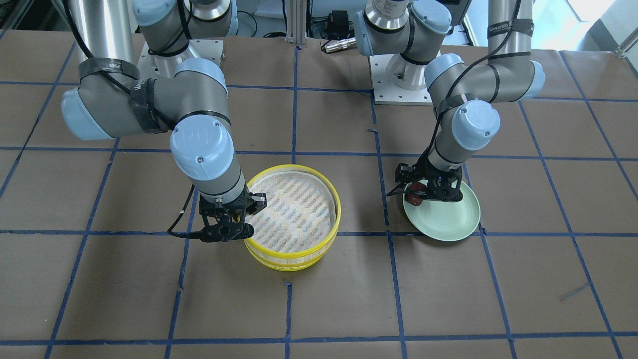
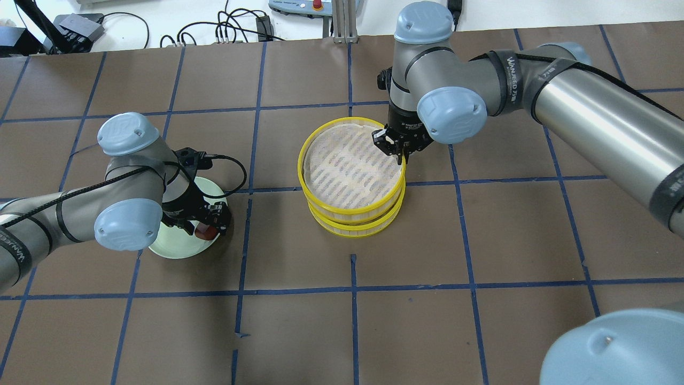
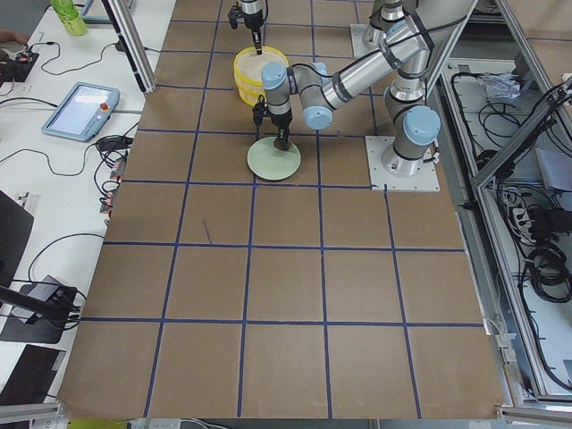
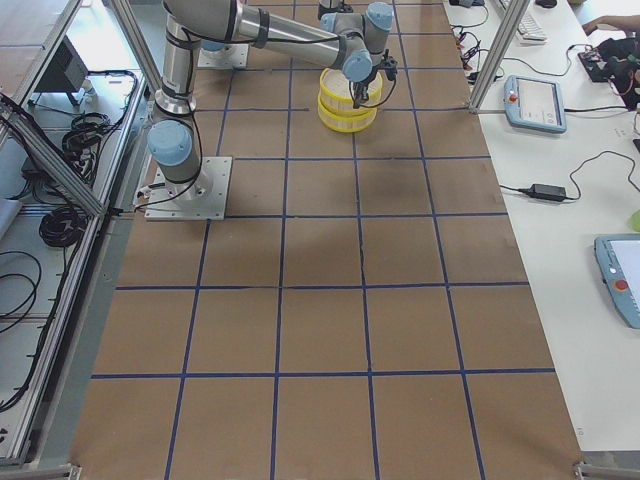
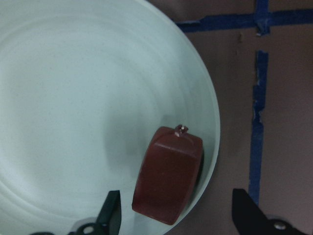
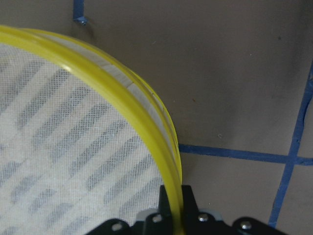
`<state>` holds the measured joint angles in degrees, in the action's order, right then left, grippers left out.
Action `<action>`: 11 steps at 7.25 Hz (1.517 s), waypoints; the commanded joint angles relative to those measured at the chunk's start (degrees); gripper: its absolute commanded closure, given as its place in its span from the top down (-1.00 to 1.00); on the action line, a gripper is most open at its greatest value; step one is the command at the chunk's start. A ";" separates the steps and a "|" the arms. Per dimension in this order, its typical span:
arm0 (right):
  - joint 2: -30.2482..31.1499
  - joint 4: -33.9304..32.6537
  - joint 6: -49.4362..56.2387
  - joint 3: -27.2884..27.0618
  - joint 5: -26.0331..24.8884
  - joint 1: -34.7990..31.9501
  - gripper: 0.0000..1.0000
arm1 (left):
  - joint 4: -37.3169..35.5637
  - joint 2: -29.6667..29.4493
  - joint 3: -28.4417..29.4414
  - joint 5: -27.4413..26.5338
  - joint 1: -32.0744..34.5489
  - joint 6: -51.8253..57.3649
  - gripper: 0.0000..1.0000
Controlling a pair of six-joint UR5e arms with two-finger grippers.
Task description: Stack buns with steamer
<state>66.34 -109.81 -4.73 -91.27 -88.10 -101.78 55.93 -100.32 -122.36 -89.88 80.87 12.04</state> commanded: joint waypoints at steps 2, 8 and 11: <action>0.01 -0.40 0.25 -1.27 -0.58 0.09 -0.85 | -0.20 0.21 0.63 0.06 -0.01 -0.70 -0.96; 2.55 0.82 0.60 -0.24 -1.90 1.23 1.00 | 4.50 4.50 11.67 0.05 4.01 -8.07 -0.98; 15.18 18.24 5.13 5.90 2.03 8.32 1.00 | 9.55 3.82 22.76 7.23 11.22 -19.82 -0.96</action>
<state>76.57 -99.83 -2.48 -88.25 -88.75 -97.01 64.07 -96.07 -103.37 -85.88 89.16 -2.66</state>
